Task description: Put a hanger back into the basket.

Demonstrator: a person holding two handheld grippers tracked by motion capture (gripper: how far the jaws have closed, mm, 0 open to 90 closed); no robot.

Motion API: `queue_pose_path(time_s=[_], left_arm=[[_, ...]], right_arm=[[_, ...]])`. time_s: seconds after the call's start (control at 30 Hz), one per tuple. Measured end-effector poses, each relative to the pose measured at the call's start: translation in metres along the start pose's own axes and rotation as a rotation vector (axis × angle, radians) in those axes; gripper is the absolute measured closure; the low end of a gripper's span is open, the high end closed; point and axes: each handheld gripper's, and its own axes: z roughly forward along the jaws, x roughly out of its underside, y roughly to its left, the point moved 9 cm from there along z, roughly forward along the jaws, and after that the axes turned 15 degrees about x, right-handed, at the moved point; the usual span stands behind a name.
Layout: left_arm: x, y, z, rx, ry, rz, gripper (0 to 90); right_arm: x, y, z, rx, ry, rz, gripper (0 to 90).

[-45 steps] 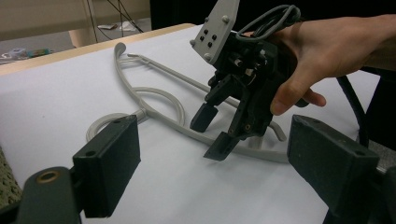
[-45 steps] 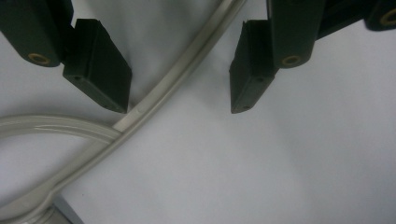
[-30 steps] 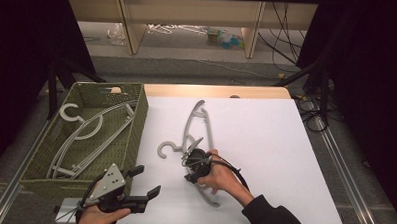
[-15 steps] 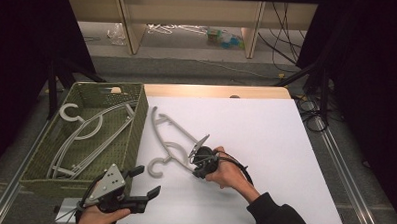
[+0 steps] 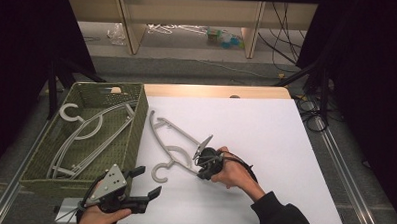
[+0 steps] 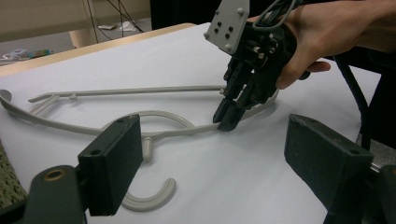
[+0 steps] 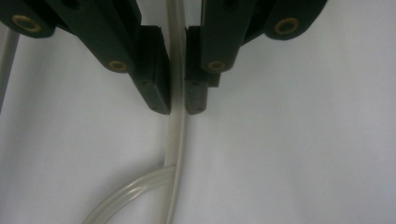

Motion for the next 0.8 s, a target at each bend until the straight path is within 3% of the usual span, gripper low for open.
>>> queue_pose_path(time_s=[0.17, 0.2, 0.37, 0.4, 0.47, 0.53, 0.67, 0.8], left_arm=[[0.0, 0.0, 0.0, -0.001, 0.005, 0.002, 19.2], [0.001, 0.0, 0.001, -0.006, -0.001, -0.022, 19.1], [0.001, 0.001, 0.001, 0.0, 0.009, 0.003, 19.2], [0.002, -0.001, 0.001, -0.006, 0.001, -0.022, 19.2], [0.001, 0.001, 0.001, 0.0, 0.009, 0.007, 19.3], [0.002, 0.0, 0.002, -0.006, 0.006, -0.019, 20.3], [0.005, 0.003, 0.004, -0.025, 0.032, 0.003, 20.6], [0.004, 0.004, 0.01, -0.025, 0.055, 0.025, 20.8]], right_arm=[[-0.011, 0.004, 0.005, 0.019, -0.006, 0.024, 77.2], [-0.012, 0.004, 0.005, 0.024, -0.003, 0.021, 77.5], [-0.014, 0.003, 0.006, 0.022, 0.004, 0.046, 81.5], [-0.014, 0.003, 0.006, 0.023, 0.005, 0.046, 81.5], [-0.014, 0.002, 0.006, 0.032, 0.001, 0.032, 81.6], [-0.013, 0.001, 0.005, 0.021, -0.009, 0.014, 81.8], [-0.007, -0.004, -0.008, -0.016, -0.026, -0.017, 81.8], [0.007, -0.007, -0.022, -0.103, -0.057, -0.025, 81.9]])
